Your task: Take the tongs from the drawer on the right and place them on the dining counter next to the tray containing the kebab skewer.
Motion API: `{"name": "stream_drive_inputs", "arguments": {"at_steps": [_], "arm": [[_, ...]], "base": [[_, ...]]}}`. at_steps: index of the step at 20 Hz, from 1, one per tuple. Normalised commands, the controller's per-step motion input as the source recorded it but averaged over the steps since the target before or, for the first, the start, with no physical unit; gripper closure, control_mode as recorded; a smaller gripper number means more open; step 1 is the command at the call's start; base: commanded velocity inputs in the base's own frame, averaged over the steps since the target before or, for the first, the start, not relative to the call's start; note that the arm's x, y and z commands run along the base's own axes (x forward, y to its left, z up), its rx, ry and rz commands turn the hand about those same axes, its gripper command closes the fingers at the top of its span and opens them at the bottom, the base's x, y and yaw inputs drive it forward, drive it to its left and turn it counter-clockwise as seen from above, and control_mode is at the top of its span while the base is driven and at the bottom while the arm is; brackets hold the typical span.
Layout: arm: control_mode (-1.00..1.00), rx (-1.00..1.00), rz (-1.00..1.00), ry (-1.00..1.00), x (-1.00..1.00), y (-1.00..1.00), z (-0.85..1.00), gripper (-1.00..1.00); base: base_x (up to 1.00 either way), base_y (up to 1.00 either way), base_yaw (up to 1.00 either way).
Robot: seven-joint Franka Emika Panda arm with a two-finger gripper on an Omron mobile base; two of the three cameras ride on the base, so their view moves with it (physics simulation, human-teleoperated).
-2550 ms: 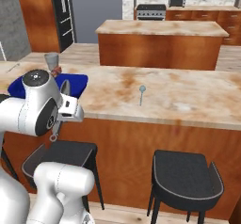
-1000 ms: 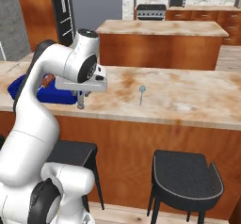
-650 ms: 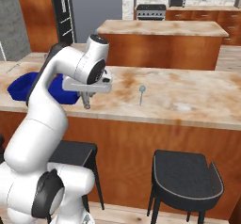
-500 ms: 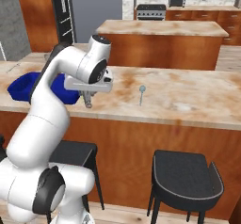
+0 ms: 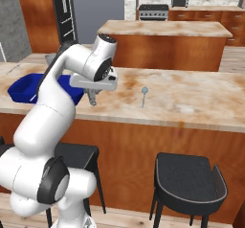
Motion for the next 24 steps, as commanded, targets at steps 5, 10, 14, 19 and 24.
{"name": "stream_drive_inputs", "arguments": {"at_steps": [5, 10, 14, 19, 24], "arm": [[-1.00, 0.04, -0.06, -0.06, 0.02, -0.01, -0.23, 1.00], [-1.00, 0.00, -0.09, -0.01, 0.31, 0.06, -0.17, 1.00], [-1.00, 0.00, -0.06, 0.14, 0.45, 0.01, -0.03, 1.00], [-1.00, 0.00, -0.02, 0.23, 0.37, 0.00, -0.04, 1.00], [-1.00, 0.01, 0.00, 0.10, 0.41, 0.00, -0.02, 1.00]], "base": [[0.00, 0.00, 0.00], [0.00, 0.00, 0.00], [0.00, 0.00, 0.00], [0.00, 0.00, 0.00], [0.00, 0.00, 0.00]]}}
